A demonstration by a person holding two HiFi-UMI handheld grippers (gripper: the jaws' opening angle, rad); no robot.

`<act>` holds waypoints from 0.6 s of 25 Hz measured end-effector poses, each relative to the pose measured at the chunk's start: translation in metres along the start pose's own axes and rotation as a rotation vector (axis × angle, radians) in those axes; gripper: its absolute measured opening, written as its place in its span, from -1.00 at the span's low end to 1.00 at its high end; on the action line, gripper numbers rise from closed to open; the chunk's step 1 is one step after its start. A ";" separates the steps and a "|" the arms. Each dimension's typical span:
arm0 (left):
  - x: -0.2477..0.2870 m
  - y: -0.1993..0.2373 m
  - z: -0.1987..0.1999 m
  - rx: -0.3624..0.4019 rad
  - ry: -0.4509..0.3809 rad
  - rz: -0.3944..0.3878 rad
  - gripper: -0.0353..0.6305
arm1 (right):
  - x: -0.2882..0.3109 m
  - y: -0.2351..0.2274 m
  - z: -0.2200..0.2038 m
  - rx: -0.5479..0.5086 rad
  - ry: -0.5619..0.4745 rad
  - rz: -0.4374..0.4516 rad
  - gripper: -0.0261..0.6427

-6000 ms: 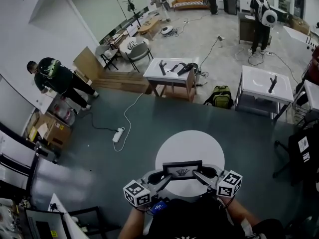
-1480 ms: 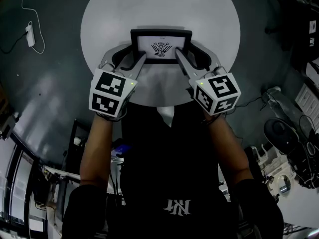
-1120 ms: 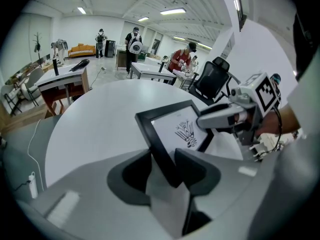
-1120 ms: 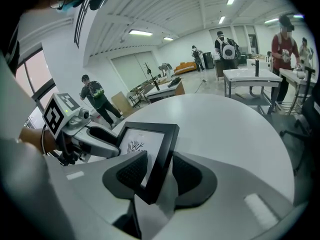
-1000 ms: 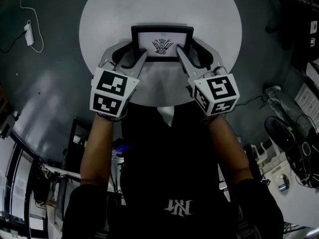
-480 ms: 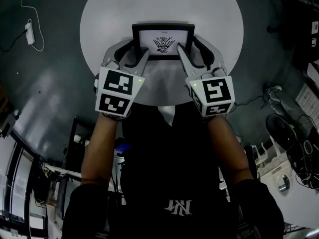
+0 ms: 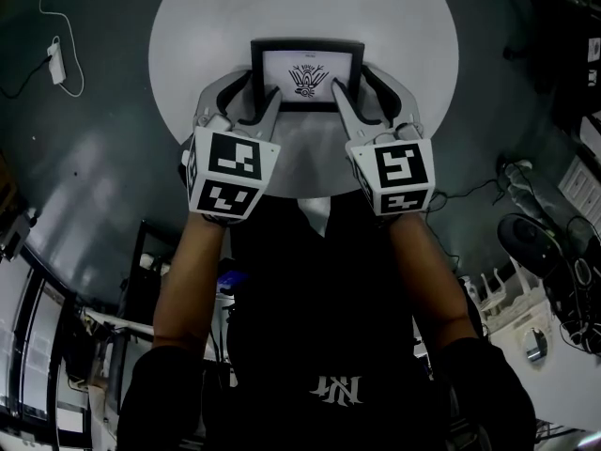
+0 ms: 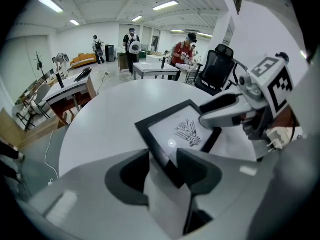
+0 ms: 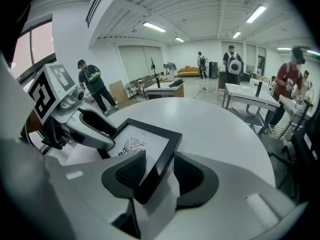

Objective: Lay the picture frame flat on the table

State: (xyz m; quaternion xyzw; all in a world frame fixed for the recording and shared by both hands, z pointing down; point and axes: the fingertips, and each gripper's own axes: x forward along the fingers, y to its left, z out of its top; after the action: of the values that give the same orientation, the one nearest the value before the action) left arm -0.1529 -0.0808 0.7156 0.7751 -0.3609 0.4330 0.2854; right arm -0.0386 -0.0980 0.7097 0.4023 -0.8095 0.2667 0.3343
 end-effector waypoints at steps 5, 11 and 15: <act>0.000 0.000 0.000 0.006 0.000 0.007 -0.38 | 0.000 0.001 -0.001 -0.029 0.001 -0.019 -0.38; -0.001 0.000 0.001 0.011 -0.001 0.019 -0.38 | 0.000 0.001 0.000 -0.061 0.009 -0.048 -0.38; 0.000 -0.001 0.001 0.019 -0.001 0.031 -0.38 | 0.000 0.001 -0.002 -0.082 0.013 -0.065 -0.37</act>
State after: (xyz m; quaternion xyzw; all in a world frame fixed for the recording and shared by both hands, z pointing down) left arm -0.1523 -0.0808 0.7151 0.7723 -0.3687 0.4405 0.2712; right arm -0.0389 -0.0965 0.7111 0.4127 -0.8041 0.2249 0.3641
